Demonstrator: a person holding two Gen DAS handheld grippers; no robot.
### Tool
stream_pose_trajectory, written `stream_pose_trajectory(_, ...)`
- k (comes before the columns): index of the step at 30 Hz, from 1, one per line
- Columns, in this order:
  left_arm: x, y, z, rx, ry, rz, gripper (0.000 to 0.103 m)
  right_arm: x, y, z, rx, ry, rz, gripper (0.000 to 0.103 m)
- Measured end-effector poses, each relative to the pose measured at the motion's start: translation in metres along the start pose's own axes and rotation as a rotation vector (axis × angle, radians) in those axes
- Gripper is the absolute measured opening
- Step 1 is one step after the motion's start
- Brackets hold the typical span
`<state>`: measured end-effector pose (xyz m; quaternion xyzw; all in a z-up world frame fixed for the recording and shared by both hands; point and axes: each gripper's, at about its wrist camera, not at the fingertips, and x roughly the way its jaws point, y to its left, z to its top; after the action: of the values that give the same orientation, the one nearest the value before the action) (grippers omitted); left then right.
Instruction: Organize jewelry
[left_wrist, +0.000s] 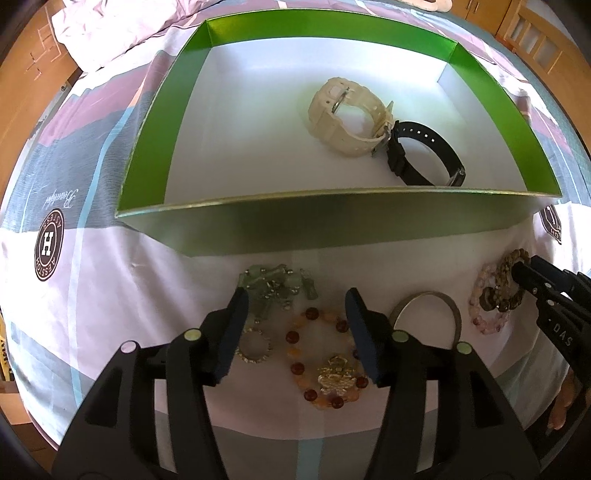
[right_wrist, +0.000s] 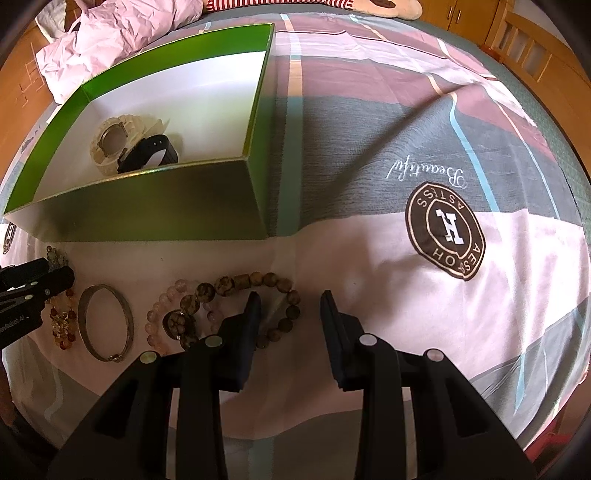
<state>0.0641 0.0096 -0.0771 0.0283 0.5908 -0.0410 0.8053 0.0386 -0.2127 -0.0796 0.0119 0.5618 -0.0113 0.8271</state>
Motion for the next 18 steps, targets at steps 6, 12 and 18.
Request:
stream_pose_trajectory(6, 0.002, -0.005, -0.001, 0.036, -0.001, 0.021, 0.033, -0.001, 0.007, -0.002, -0.028, -0.005, -0.006, 0.031)
stream_pose_trajectory(12, -0.002, -0.006, 0.0, 0.042, -0.018, 0.01, 0.001, -0.009, 0.011, -0.004, -0.039, -0.021, 0.028, 0.007)
stream_pose_trajectory(18, -0.029, 0.01, 0.003, -0.01, -0.081, -0.044, 0.0, -0.039, 0.013, 0.001, -0.038, -0.128, 0.06, 0.007)
